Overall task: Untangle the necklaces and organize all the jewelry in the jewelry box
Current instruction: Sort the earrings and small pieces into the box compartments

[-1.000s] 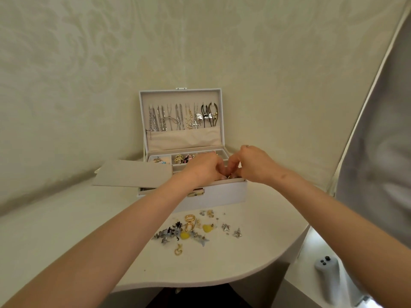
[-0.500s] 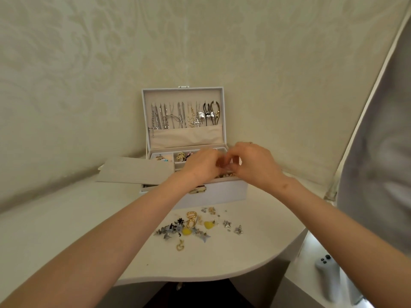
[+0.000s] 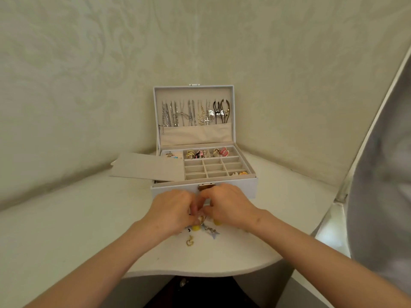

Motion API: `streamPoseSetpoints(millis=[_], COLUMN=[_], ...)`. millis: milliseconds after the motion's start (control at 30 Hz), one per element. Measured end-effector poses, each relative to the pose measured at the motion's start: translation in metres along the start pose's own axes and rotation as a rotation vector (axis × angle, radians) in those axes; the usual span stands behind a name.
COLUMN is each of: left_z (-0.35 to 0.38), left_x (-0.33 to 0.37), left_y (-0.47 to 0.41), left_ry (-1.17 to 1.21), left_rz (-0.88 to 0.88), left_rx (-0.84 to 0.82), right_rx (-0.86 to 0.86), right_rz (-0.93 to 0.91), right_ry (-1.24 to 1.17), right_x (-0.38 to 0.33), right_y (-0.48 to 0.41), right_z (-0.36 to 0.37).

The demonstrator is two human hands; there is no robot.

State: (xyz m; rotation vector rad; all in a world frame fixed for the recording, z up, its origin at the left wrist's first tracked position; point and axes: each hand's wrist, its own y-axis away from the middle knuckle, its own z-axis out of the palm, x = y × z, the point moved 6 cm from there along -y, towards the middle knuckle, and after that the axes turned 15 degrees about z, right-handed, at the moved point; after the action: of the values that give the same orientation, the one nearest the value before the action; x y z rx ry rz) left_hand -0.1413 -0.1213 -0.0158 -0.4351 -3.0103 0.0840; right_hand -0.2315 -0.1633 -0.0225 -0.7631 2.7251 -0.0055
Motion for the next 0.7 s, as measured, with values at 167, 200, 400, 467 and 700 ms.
streamPoseSetpoints(millis=[167,200,400,467,700], left_z=[0.006,0.006,0.011,0.011,-0.006], left_x=[0.002,0.002,0.002,0.002,0.006], left_y=[-0.004,-0.004,-0.008,-0.008,-0.006], left_ry=[0.052,0.056,0.056,0.05,0.17], left_rz=[-0.004,-0.006,-0.004,-0.002,0.011], left_rx=[0.013,0.006,-0.028,-0.024,0.127], right_rx=[-0.024,-0.021,0.009,-0.001,0.083], right_rz=[0.026,0.036,0.105,0.137,0.25], right_ry=[0.04,0.036,-0.073,-0.162,-0.833], right_x=[0.001,0.001,0.009,0.014,0.044], right_y=[0.0,0.0,0.006,0.007,0.006], right_z=[0.001,0.001,0.001,-0.005,-0.049])
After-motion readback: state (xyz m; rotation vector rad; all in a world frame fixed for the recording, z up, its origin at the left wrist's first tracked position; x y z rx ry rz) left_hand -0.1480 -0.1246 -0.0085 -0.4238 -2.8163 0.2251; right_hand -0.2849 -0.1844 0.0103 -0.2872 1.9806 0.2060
